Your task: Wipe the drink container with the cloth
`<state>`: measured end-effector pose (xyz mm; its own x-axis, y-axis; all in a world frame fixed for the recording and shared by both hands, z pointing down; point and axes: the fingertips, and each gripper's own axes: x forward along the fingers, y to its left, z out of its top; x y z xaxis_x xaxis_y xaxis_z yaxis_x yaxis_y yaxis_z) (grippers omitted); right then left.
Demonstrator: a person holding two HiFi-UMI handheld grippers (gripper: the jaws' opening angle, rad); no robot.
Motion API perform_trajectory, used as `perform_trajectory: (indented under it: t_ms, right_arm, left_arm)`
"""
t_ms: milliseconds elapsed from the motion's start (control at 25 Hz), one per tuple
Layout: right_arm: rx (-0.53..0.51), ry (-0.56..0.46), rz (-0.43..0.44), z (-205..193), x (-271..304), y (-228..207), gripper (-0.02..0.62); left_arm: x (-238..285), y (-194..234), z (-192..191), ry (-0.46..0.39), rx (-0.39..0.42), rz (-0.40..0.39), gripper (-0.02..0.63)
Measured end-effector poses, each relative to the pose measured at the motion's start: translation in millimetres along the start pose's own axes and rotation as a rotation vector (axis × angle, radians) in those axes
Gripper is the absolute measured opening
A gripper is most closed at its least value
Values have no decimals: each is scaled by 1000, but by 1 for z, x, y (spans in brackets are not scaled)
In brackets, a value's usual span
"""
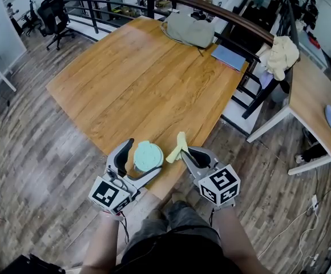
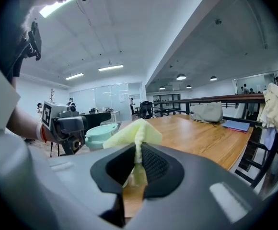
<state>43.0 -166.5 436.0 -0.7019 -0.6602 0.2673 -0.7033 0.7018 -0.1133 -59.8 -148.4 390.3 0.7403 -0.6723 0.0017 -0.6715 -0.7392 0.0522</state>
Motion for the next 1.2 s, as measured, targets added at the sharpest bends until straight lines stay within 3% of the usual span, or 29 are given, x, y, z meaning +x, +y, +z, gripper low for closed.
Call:
perform_trajectory:
  t_ms: [40, 160, 320, 440, 760, 1200]
  right_arm:
    - [-2, -7, -4, 3, 0, -1, 41]
    - [-2, -33, -15, 12, 0, -6, 41]
    - [-12, -57, -22, 24, -1, -8, 41]
    - [-21, -72, -24, 32, 0, -10, 41]
    - [-67, -166, -56, 59, 1, -13, 41]
    - [-94, -254, -79, 97, 4, -13, 41]
  left_arm:
    - [-3, 3, 4, -18, -7, 11, 463]
    - [-10, 15, 15, -61, -22, 58, 357]
    - [-25, 39, 26, -90, -26, 192, 178]
    - [-36, 61, 28, -77, -21, 328, 1]
    - [-53, 90, 26, -67, -34, 472, -3]
    - [-69, 107, 39, -90, -36, 543, -3]
